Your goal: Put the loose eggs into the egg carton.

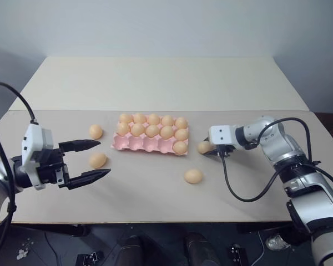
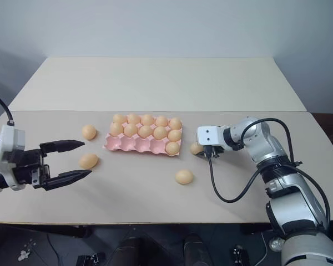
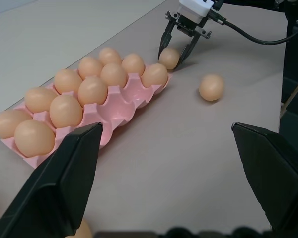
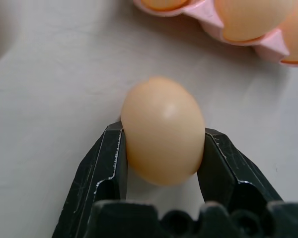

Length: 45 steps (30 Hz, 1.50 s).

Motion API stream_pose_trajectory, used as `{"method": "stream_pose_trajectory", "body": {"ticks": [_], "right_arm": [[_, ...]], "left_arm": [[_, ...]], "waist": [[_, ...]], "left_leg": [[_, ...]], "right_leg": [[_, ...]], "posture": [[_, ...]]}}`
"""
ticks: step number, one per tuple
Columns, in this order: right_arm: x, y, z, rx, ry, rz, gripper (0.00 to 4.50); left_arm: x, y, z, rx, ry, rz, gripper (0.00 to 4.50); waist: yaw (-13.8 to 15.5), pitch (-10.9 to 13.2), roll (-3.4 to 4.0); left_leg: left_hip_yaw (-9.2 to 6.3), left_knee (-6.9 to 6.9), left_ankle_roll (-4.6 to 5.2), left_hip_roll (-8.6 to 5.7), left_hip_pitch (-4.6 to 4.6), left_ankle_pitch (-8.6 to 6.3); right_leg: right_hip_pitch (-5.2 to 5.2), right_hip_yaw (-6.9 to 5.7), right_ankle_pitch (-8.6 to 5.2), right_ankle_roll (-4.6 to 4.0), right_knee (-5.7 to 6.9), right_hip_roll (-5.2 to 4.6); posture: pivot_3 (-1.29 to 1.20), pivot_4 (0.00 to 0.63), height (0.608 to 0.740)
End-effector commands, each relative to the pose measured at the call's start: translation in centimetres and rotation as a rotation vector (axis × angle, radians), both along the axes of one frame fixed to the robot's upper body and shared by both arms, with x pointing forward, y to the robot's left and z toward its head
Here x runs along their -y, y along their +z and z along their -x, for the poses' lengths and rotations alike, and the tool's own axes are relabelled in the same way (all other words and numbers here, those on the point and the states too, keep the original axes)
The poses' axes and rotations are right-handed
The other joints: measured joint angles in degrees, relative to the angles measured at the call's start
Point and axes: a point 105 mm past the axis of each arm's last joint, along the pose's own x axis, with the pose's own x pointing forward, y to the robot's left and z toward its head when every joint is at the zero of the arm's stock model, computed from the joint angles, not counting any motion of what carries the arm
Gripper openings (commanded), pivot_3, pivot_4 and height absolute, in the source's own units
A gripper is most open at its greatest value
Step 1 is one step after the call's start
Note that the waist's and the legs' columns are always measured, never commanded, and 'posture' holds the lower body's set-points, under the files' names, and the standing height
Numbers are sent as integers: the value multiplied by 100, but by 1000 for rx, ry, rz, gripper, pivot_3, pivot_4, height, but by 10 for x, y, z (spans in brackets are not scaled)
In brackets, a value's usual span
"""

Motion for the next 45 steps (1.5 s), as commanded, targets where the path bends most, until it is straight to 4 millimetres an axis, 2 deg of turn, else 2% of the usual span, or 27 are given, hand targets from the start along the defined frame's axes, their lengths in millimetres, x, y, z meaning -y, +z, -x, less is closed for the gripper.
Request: {"method": "stream_pose_trajectory", "body": {"ticks": [1,3,7,12,15,22,30,34,39,42,45], "right_arm": [[-23,54,12,93,88,-135,1863],[-38,67,21,96,132,-178,1863],[-72,77,29,99,192,-238,1863],[-107,66,22,106,192,-254,1863],[-117,54,18,99,182,-236,1863],[-117,34,11,84,138,-185,1863],[-120,39,6,93,93,-229,4404],[-119,50,10,99,92,-269,4485],[-97,82,28,115,109,-334,4485],[-77,78,54,53,163,-305,4485],[-61,66,73,3,196,-244,4485]], "left_arm": [[-7,16,1,63,29,4,4500],[-12,21,-1,77,55,13,4500],[-24,34,-7,106,112,57,4500],[-27,41,-13,101,137,107,4500],[-22,41,-13,94,104,106,4500],[-14,35,-11,63,41,87,4500],[-10,29,-10,37,5,58,4500],[-10,26,-10,30,-11,32,4500],[-1,22,-4,8,-107,-11,4500],[8,17,2,-13,-202,-52,4500],[13,13,2,-32,-269,-67,4500]], "waist": [[1,1,1],[-4,1,1],[-9,1,1],[-6,1,1],[5,1,1],[-5,0,1],[-16,1,1],[-11,1,1],[22,1,2],[70,1,1],[74,1,1]], "left_leg": [[0,0,0,0,0,0],[-2,0,0,2,1,0],[-4,0,0,2,4,0],[-6,0,0,1,1,0],[-6,1,-2,0,-2,1],[-7,0,-2,0,-1,1],[-7,-2,-2,1,-1,1],[-7,-2,-2,0,-2,1],[-7,0,-2,0,-7,1],[-9,0,-2,0,-9,1],[-9,0,-2,0,-8,1]], "right_leg": [[-1,0,0,0,1,0],[0,-1,0,0,2,1],[1,-2,0,0,5,2],[-1,-4,0,0,6,1],[-3,-6,0,0,6,0],[-3,-7,0,-1,7,1],[-5,-6,0,-1,8,2],[-5,-6,0,-1,8,1],[-5,-7,0,0,6,0],[-3,-11,0,0,1,-1],[-2,-11,0,0,-2,0]], "posture": [[0,150,740],[0,150,740],[0,150,740],[0,150,740],[0,150,740],[0,150,740],[0,150,740],[0,150,740],[0,150,740],[0,150,740],[0,150,740]]}}
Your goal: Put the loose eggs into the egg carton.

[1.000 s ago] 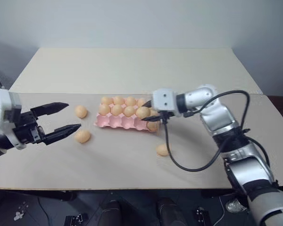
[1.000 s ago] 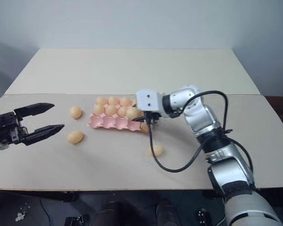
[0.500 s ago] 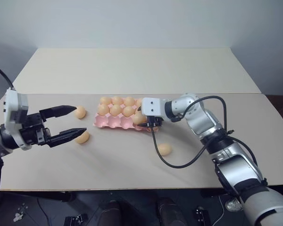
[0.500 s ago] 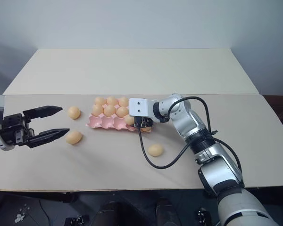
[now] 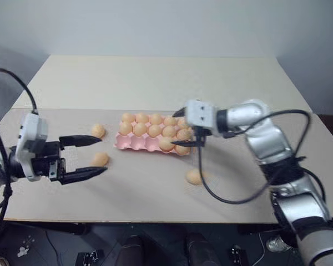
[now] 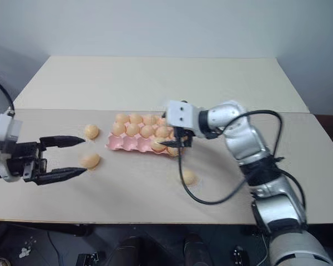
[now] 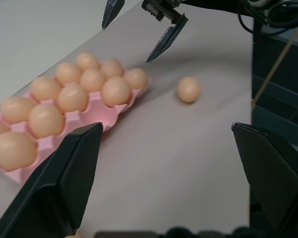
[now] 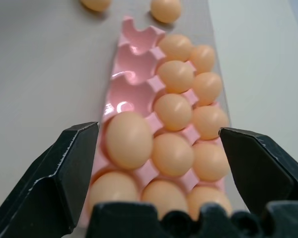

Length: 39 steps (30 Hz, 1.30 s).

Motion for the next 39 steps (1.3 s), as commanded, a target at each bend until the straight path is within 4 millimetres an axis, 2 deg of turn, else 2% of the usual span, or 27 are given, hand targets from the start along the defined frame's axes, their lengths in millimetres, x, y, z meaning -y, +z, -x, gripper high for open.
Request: {"method": "stream_pose_trajectory", "body": {"ticks": [1,7,19,20,22,27,29,31,33,39], "right_arm": [[10,-1,25,-23,84,39,4485],[31,-32,36,-89,100,162,4485],[31,-75,37,-147,64,251,4485],[30,-76,36,-145,57,249,4111],[30,-77,34,-142,50,247,3665],[27,-80,33,-148,53,245,1967],[26,-80,34,-152,59,244,1574],[25,-76,36,-154,71,233,1337],[22,-70,35,-139,71,214,1337],[3,-22,27,-56,109,101,1337]], "left_arm": [[8,4,3,25,-92,-39,4500],[21,-4,1,4,-203,-62,4500],[23,-4,-2,12,-190,-45,4500],[23,-4,-2,11,-186,-44,4500],[22,-4,-1,10,-182,-44,4500],[19,-5,-1,10,-160,-43,4500],[18,-5,0,8,-155,-41,4500],[14,-5,1,6,-135,-43,4500],[8,-4,1,8,-99,-42,4500],[-24,5,-3,41,82,-29,4500]], "waist": [[-4,0,0],[-75,0,0],[-61,0,0],[-60,0,0],[-61,0,0],[-61,0,0],[-61,0,0],[-61,0,0],[-67,0,0],[-84,2,2]], "left_leg": [[0,0,0,0,1,0],[1,0,1,0,4,0],[0,4,1,0,0,0],[0,4,1,0,0,0],[-1,4,1,0,0,0],[-1,4,1,0,1,0],[-1,4,1,0,1,0],[-1,4,1,0,1,0],[-1,4,1,1,2,0],[-1,3,1,1,4,0]], "right_leg": [[0,0,0,0,1,0],[0,4,0,0,2,4],[0,3,-1,1,1,3],[0,3,-1,1,1,3],[0,3,-1,1,1,3],[0,3,-1,0,2,4],[0,3,-1,0,2,4],[0,3,-1,0,2,4],[0,3,-1,0,2,4],[-2,5,-1,0,5,5]], "posture": [[0,150,740],[0,150,740],[0,150,740],[0,150,740],[0,150,740],[0,150,740],[0,150,740],[0,150,740],[0,150,740],[0,150,740]]}}
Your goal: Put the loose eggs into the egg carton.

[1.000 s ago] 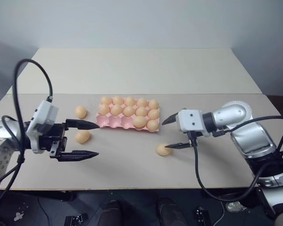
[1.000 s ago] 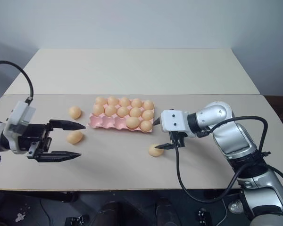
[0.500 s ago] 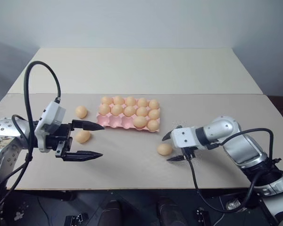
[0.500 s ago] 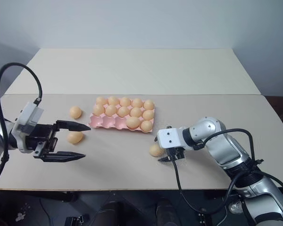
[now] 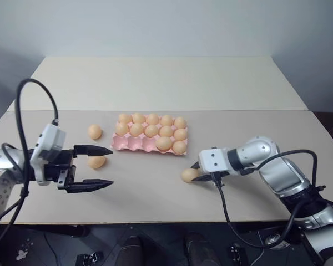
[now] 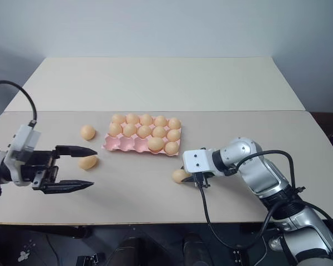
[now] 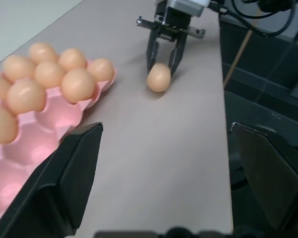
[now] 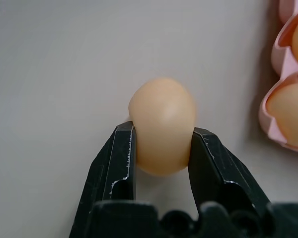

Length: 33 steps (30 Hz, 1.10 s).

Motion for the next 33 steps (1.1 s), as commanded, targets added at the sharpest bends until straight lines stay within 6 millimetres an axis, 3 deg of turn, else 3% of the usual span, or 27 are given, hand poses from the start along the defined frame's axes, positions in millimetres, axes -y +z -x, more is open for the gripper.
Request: {"method": "stream_pose_trajectory", "body": {"ticks": [1,7,14,23,25,28,33], "right_arm": [[-16,46,-6,104,33,-109,1337],[-63,68,-35,177,46,-197,1337],[-104,59,-57,213,23,-210,1337],[-105,36,-82,260,-75,-146,1337],[-105,37,-83,259,-78,-152,1977],[-107,51,-76,253,-59,-213,2901],[-108,83,-54,238,6,-318,2901]], "left_arm": [[-20,17,-2,67,111,-7,4500],[-40,21,3,73,200,-15,4500],[-56,20,16,62,280,-30,4500],[-55,22,22,71,309,-12,4500],[-55,22,22,71,312,-9,4500],[-53,20,24,66,314,-6,4500],[-56,19,25,54,334,-5,4500]], "waist": [[7,0,0],[2,-1,-1],[16,0,-1],[-6,0,-1],[-9,-1,-1],[-8,0,0],[1,0,0]], "left_leg": [[-2,-1,0,1,0,0],[-1,-1,0,1,1,0],[-1,-4,-1,2,-3,1],[-1,-6,-2,2,-1,0],[-1,-7,-2,3,0,0],[-1,-8,-2,3,0,0],[-3,-8,-2,5,-5,0]], "right_leg": [[1,-2,0,0,0,0],[1,-3,0,-1,1,0],[-6,-5,0,-2,4,-2],[-5,-7,0,-2,5,-2],[-6,-7,0,-2,6,-1],[-6,-6,0,-2,6,-1],[-11,-7,1,-3,8,-1]], "posture": [[0,150,740],[0,150,740],[0,150,740],[0,150,740],[0,150,740],[0,150,740],[0,150,740]]}}
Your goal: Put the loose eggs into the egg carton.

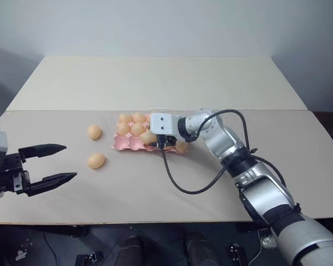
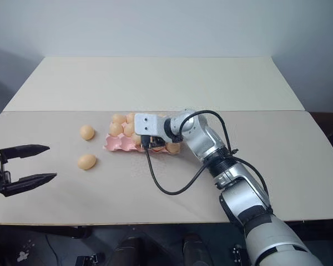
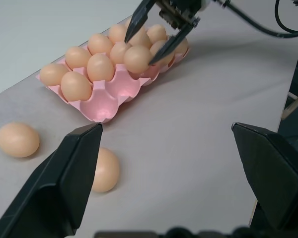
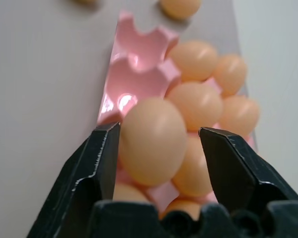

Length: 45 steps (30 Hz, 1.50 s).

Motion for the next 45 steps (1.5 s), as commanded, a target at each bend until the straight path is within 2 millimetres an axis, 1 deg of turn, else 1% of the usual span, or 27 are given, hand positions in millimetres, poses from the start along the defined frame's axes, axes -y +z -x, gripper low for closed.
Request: {"method": "stream_pose_trajectory", "body": {"ticks": [1,4,7,9,10,12,14,17,19,21,23,25,27,29,32,37,41,43,45], "right_arm": [[-2,33,20,32,78,-88,2901],[-2,35,29,9,104,-103,2901],[0,31,27,12,84,-96,2901],[4,39,34,-8,111,-126,2901],[7,42,40,-11,140,-139,2901],[15,46,54,-33,210,-139,2901],[25,48,65,-49,252,-133,2901],[35,48,76,-60,289,-119,2901],[39,47,78,-46,305,-94,2901],[44,48,78,-34,307,-78,2901],[46,48,76,-31,303,-70,2901],[48,47,75,-34,294,-65,2901],[48,46,74,-34,285,-64,2901],[48,46,74,-35,281,-68,2901],[48,47,74,-36,274,-80,2901],[53,45,77,-41,256,-86,2901],[55,43,80,-53,251,-82,2901],[56,43,80,-53,242,-81,2901],[57,44,80,-54,232,-88,2958]], "left_arm": [[-3,10,2,35,16,-9,4500],[-7,9,-1,32,29,-12,4500],[-8,10,-3,29,32,-11,4500],[-12,6,-4,14,59,-12,4500],[-16,1,-8,-2,101,-31,4500],[-25,-9,-18,-47,203,-77,4500],[-28,-17,-33,-63,294,-105,4500],[-31,-28,-56,-136,447,-101,4500],[-24,-31,-62,-203,463,-84,4500],[-12,-29,-71,-252,481,-27,4500],[-4,-28,-75,-268,476,-20,4500],[8,-30,-74,-260,403,-66,4500],[13,-33,-73,-261,367,-98,4500],[14,-38,-74,-277,348,-131,4500],[13,-47,-82,-284,347,-200,4500],[18,-56,-100,-269,325,-214,4500],[23,-65,-104,-288,283,-238,4500],[21,-72,-104,-297,277,-281,4500],[18,-76,-109,-294,293,-300,4114]], "waist": [[4,0,0],[3,0,0],[2,-1,-1],[2,0,0],[3,0,0],[16,0,0],[31,0,-1],[63,-3,-5],[46,-3,-5],[28,-3,-6],[5,-3,-6],[-30,-3,-5],[-27,-2,-4],[-14,-2,-4],[18,-2,-4],[69,-2,-4],[65,-2,-5],[48,-2,-5],[36,-2,-5]], "left_leg": [[0,0,0,0,1,0],[0,0,0,-1,3,0],[0,0,0,0,3,0],[1,0,0,-2,1,0],[1,0,0,-1,0,0],[1,0,0,-1,0,0],[-1,0,0,-2,-1,0],[-8,3,0,-3,3,0],[-10,3,0,-4,2,0],[-13,3,0,-4,1,0],[-15,3,0,-4,-3,0],[-16,3,0,-4,-2,0],[-14,1,0,-4,1,0],[-15,1,0,-4,0,0],[-15,2,-1,-6,-1,1],[-15,8,-2,-9,-10,1],[-16,8,-2,-10,-10,1],[-16,8,-1,-10,-9,1],[-16,8,-1,-10,-8,1]], "right_leg": [[0,0,0,0,0,0],[2,0,0,0,-1,0],[2,-1,0,0,-1,0],[2,0,0,0,-2,-1],[1,0,0,0,-2,-1],[0,0,0,0,-2,-1],[2,-1,0,0,-3,-2],[12,-9,0,1,-4,-2],[12,-9,0,1,-1,-1],[11,-11,0,1,0,-1],[7,-13,0,1,1,-1],[6,-11,0,0,1,1],[6,-9,0,0,2,1],[4,-9,0,0,1,2],[5,-9,0,0,-2,0],[6,-12,0,0,-5,-3],[6,-13,0,0,-4,-3],[6,-12,0,0,-3,-2],[5,-12,0,0,-3,-1]], "posture": [[0,150,740],[0,150,740],[0,150,740],[0,150,740],[0,150,740],[0,150,740],[0,150,740],[0,150,740],[0,150,740],[0,150,740],[0,150,740],[0,150,740],[0,150,740],[0,150,740],[0,150,740],[0,150,740],[0,150,740],[0,150,740],[0,150,740]]}}
